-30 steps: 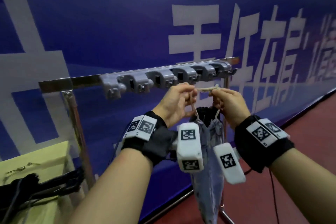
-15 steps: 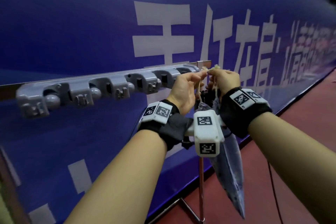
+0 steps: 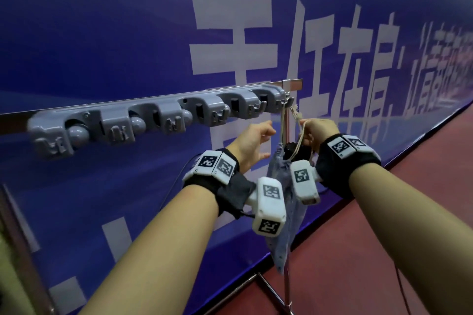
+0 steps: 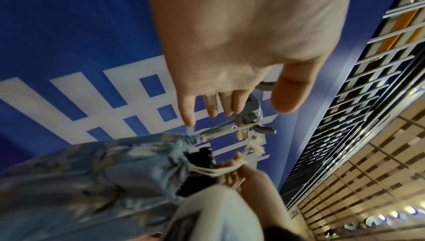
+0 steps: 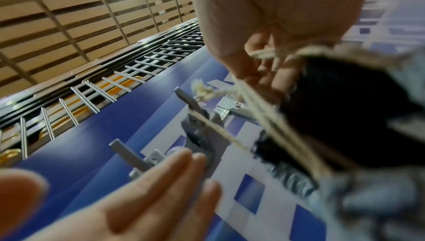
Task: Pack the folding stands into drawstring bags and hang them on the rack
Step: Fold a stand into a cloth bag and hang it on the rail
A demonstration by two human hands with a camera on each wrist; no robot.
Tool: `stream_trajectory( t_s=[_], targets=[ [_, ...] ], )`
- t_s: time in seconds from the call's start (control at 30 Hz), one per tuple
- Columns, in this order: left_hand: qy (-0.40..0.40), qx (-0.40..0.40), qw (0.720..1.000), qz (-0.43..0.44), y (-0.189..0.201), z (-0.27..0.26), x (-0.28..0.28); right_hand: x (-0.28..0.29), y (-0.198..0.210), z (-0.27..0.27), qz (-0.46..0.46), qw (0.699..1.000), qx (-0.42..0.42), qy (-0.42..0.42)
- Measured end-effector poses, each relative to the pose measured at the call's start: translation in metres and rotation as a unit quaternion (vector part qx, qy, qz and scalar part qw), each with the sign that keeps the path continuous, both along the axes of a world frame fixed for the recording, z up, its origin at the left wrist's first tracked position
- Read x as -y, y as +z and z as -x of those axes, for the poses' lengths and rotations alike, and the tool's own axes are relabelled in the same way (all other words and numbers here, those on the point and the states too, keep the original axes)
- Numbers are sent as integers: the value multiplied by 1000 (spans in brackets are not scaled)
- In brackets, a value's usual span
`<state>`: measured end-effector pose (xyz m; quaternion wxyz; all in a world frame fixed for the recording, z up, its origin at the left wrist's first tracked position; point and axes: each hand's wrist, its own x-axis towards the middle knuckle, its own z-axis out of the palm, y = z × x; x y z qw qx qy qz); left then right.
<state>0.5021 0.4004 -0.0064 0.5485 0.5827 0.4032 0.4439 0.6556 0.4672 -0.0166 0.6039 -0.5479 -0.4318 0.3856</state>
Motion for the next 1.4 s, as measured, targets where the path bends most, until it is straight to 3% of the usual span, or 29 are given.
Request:
stream_trajectory(
  t_s=[0.13, 0.23, 0.47, 0.6, 0.7, 0.87, 1.13, 1.4],
  targets=[
    [-9, -77, 997, 11, -7, -4, 7, 5, 12, 14, -60, 988, 129, -54],
    [-13, -100, 995, 8, -3, -1, 9, 12, 26, 19, -102, 957, 253, -101],
    [-20, -121, 992, 1, 8, 17, 11, 6, 64, 22, -128, 967, 173, -138],
    [-23, -140, 990, 7, 5, 34, 13, 4, 75, 30, -53, 950, 281, -128],
    [-17, -143, 990, 11, 3, 45, 15, 5, 74, 39, 7, 935, 349, -60],
    [-4, -147, 989, 9, 3, 58, 23, 19, 70, 37, 13, 956, 289, -44],
    [14, -145, 989, -19, 25, 75, 59, 63, 74, 60, -22, 942, 328, -66],
    [72, -156, 984, -55, 55, 114, 107, 128, 81, 111, -51, 923, 377, 56]
  ],
)
